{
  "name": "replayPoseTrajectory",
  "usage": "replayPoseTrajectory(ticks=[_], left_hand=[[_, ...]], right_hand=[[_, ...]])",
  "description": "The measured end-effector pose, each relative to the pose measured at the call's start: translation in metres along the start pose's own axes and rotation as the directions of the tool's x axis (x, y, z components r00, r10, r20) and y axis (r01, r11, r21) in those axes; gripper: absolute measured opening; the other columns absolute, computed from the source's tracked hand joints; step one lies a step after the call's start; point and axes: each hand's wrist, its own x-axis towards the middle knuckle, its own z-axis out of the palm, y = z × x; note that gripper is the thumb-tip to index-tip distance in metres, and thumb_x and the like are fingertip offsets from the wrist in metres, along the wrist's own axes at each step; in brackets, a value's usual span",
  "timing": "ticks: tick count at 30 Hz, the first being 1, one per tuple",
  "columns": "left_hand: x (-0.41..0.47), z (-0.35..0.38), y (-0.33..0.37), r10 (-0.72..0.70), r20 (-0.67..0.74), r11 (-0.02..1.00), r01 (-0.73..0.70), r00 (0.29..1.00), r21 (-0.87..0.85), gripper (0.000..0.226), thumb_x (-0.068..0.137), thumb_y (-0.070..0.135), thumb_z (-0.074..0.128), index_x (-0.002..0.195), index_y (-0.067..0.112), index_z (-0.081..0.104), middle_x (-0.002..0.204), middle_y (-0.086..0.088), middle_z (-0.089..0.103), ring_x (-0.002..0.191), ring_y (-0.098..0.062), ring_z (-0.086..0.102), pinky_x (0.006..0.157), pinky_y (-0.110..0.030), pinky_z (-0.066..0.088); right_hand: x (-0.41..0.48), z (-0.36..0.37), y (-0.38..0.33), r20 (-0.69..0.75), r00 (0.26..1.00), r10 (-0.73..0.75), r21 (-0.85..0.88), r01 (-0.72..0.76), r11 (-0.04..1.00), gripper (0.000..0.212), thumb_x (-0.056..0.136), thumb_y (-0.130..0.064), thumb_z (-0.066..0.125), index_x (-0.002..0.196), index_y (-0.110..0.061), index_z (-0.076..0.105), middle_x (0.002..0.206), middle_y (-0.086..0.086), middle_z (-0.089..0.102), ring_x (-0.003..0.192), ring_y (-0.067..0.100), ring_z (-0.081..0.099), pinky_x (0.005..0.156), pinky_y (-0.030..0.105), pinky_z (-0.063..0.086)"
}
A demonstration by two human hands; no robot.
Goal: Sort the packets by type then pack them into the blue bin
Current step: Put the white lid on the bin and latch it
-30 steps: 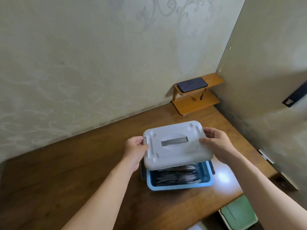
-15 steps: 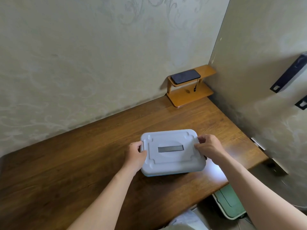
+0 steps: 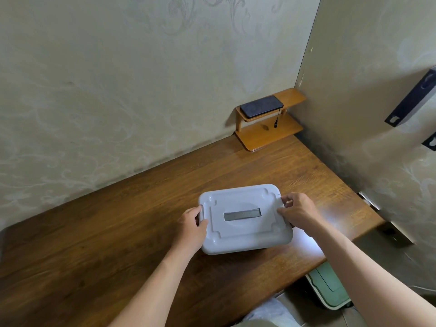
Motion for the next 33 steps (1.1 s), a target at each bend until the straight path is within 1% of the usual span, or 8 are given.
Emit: replayPoseTrajectory(ticks=[6, 9, 11, 17, 20, 27, 30, 33], left_hand=[[0.000, -0.003, 0.006, 0.002, -0.037, 0.996, 0.001, 0.999, 0.094, 0.051, 0.098, 0.023, 0.066, 0.147, 0.022, 0.050, 0.154, 0.000, 0.045, 0.139, -0.020, 0.045, 0.110, -0.040, 0.045], [0.005, -0.007, 0.002, -0.152, -0.031, 0.988, 0.153, 0.988, 0.034, 0.078, 0.093, 0.034, 0.073, 0.158, 0.022, 0.030, 0.163, -0.004, 0.030, 0.148, -0.027, 0.034, 0.114, -0.048, 0.039], [0.007, -0.009, 0.000, -0.274, 0.074, 0.955, 0.280, 0.959, -0.101, 0.089, 0.093, 0.038, 0.072, 0.162, 0.020, 0.019, 0.167, -0.006, 0.025, 0.152, -0.030, 0.030, 0.117, -0.050, 0.035], [0.008, -0.008, -0.002, -0.285, 0.153, 0.901, 0.319, 0.946, -0.294, 0.060, 0.094, 0.026, 0.073, 0.145, 0.009, 0.047, 0.111, 0.000, 0.061, 0.098, -0.017, 0.061, 0.082, -0.036, 0.054], [0.008, -0.009, 0.002, -0.230, 0.126, 0.946, 0.252, 0.965, -0.206, 0.019, 0.095, 0.025, 0.071, 0.107, 0.011, 0.069, 0.104, -0.006, 0.073, 0.089, -0.016, 0.068, 0.079, -0.038, 0.060], [0.005, -0.005, 0.008, -0.156, 0.072, 0.984, 0.148, 0.985, 0.098, 0.029, 0.098, 0.029, 0.059, 0.073, 0.015, 0.055, 0.069, 0.000, 0.054, 0.058, -0.011, 0.051, 0.052, -0.024, 0.036], [0.003, -0.003, 0.014, -0.151, 0.041, 0.966, 0.139, 0.988, 0.218, 0.028, 0.102, 0.029, 0.053, 0.077, 0.016, 0.053, 0.073, 0.001, 0.053, 0.058, -0.009, 0.049, 0.049, -0.021, 0.032], [0.002, 0.001, 0.016, -0.152, 0.016, 0.943, 0.140, 0.988, 0.302, 0.023, 0.104, 0.029, 0.047, 0.093, 0.012, 0.059, 0.086, -0.002, 0.058, 0.064, -0.010, 0.053, 0.049, -0.023, 0.033]], right_hand=[[0.004, -0.006, -0.003, 0.030, 0.998, 0.058, -0.037, -0.057, 0.998, 0.023, 0.079, -0.015, 0.075, 0.101, -0.018, 0.067, 0.097, 0.011, 0.070, 0.078, 0.027, 0.070, 0.059, 0.037, 0.061], [0.005, -0.013, 0.003, 0.041, 0.995, 0.090, -0.096, -0.085, 0.992, 0.067, 0.077, -0.031, 0.082, 0.136, -0.017, 0.054, 0.132, 0.011, 0.057, 0.108, 0.026, 0.061, 0.077, 0.036, 0.052], [0.000, -0.014, 0.006, 0.145, 0.977, 0.155, 0.036, -0.162, 0.986, 0.077, 0.084, -0.031, 0.079, 0.147, -0.009, 0.042, 0.136, 0.011, 0.055, 0.109, 0.024, 0.059, 0.084, 0.038, 0.050], [0.000, -0.010, 0.021, 0.266, 0.957, 0.118, 0.283, -0.195, 0.939, 0.027, 0.093, -0.021, 0.072, 0.108, 0.001, 0.068, 0.101, 0.018, 0.076, 0.090, 0.030, 0.076, 0.083, 0.052, 0.062], [0.000, -0.009, 0.020, 0.185, 0.979, 0.089, 0.241, -0.133, 0.961, 0.022, 0.091, -0.018, 0.074, 0.108, -0.005, 0.070, 0.096, 0.014, 0.077, 0.083, 0.027, 0.076, 0.070, 0.045, 0.064], [-0.008, 0.004, 0.007, -0.037, 0.999, -0.036, -0.190, 0.028, 0.981, 0.009, 0.088, -0.029, 0.067, 0.091, -0.020, 0.070, 0.080, 0.003, 0.070, 0.076, 0.023, 0.066, 0.056, 0.030, 0.048], [-0.014, 0.010, 0.005, -0.101, 0.991, -0.086, -0.311, 0.050, 0.949, 0.023, 0.093, -0.026, 0.062, 0.071, -0.016, 0.059, 0.069, 0.003, 0.062, 0.070, 0.026, 0.058, 0.051, 0.029, 0.035], [-0.015, 0.018, 0.009, -0.138, 0.982, -0.126, -0.384, 0.064, 0.921, 0.030, 0.095, -0.030, 0.056, 0.069, -0.015, 0.050, 0.065, 0.002, 0.056, 0.072, 0.031, 0.058, 0.059, 0.033, 0.041]])
